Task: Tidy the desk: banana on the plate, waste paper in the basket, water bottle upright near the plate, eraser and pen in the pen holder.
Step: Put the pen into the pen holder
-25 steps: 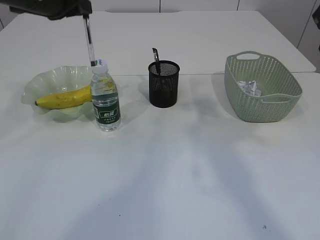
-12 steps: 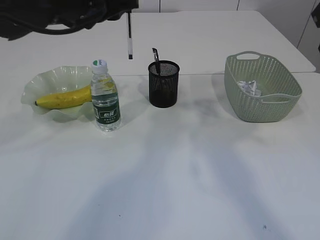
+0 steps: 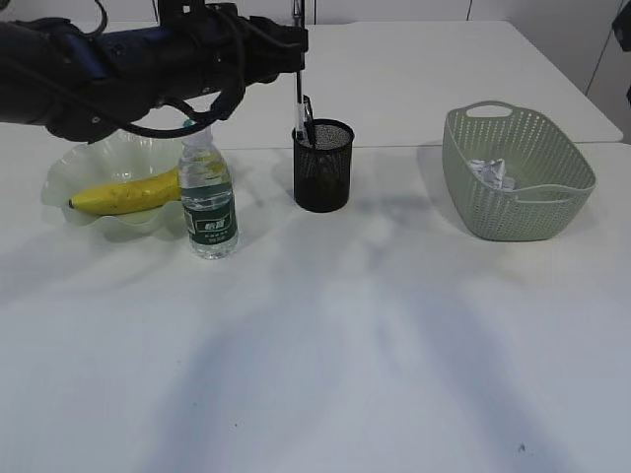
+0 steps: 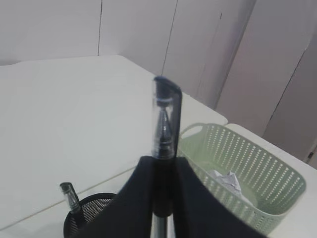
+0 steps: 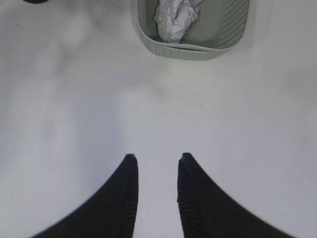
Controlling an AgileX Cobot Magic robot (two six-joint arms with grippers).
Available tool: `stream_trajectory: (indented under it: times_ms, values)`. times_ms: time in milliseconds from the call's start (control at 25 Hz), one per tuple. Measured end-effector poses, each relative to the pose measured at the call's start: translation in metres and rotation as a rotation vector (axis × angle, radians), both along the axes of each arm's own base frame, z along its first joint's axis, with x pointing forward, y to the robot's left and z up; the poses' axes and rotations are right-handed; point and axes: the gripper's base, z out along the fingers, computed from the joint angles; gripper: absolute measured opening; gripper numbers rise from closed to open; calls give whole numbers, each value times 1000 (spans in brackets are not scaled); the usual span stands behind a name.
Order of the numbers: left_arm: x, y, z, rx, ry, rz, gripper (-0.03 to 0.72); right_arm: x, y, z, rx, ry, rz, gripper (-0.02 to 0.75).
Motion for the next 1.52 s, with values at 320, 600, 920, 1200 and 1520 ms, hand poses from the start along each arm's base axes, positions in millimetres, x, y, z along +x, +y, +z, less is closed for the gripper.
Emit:
stream_trajectory:
  times_ms: [320, 600, 920, 1200, 1520]
  values:
    - [20, -3, -19, -83, -52, 6, 37, 0, 0, 0, 6, 0, -6, 211]
    - [32, -9, -27, -72, -100, -2, 37, 0, 0, 0, 6, 0, -6, 211]
    - [44, -10, -44, -57, -113, 22, 37, 0, 0, 0, 6, 0, -6, 211]
    - [52, -13, -49, -48, -143, 24, 37, 0, 0, 0, 6, 0, -6, 212]
    - [59, -13, -60, -45, -151, 24, 37, 0, 0, 0, 6, 0, -6, 211]
